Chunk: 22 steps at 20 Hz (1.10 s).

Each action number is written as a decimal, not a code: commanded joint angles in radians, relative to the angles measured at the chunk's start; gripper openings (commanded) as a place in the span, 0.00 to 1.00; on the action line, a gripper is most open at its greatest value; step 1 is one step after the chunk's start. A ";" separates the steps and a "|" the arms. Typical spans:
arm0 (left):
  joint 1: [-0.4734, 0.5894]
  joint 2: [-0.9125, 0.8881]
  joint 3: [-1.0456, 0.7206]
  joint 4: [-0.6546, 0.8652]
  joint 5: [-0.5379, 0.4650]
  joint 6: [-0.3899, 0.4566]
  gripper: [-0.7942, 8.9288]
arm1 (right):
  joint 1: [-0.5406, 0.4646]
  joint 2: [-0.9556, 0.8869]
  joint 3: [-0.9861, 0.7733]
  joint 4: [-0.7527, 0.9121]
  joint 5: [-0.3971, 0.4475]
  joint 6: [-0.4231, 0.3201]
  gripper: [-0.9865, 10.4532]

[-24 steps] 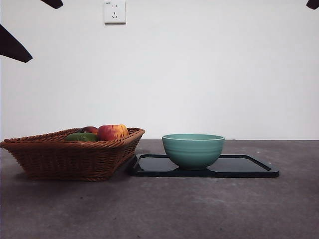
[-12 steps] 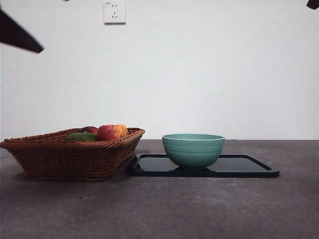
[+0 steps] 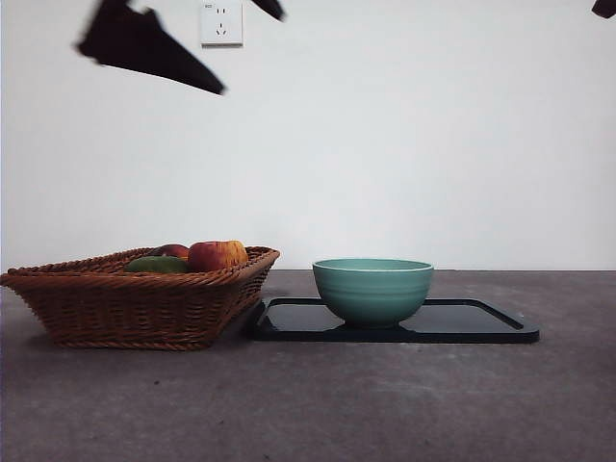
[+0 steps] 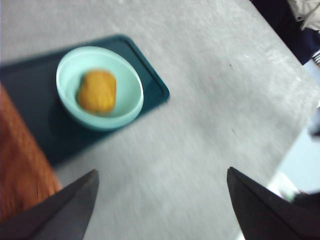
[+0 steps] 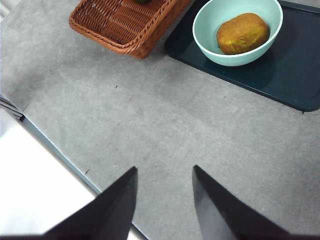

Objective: Pick up the wifruite, put it on the bowl, pick up the plate, put it on desk

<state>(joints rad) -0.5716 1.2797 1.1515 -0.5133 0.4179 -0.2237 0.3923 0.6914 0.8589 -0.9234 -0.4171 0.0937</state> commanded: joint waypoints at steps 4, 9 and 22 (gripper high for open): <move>-0.006 0.340 0.335 0.006 -0.007 0.065 0.49 | 0.005 0.005 0.009 0.002 -0.004 -0.001 0.24; -0.023 0.589 0.534 0.005 -0.037 0.106 0.49 | 0.005 0.005 0.009 -0.028 -0.003 0.000 0.24; -0.124 0.846 0.608 0.014 -0.267 0.298 0.49 | 0.005 0.005 0.009 -0.047 -0.002 -0.001 0.24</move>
<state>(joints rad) -0.6842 2.0987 1.7298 -0.5110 0.1551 0.0456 0.3923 0.6914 0.8589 -0.9741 -0.4168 0.0940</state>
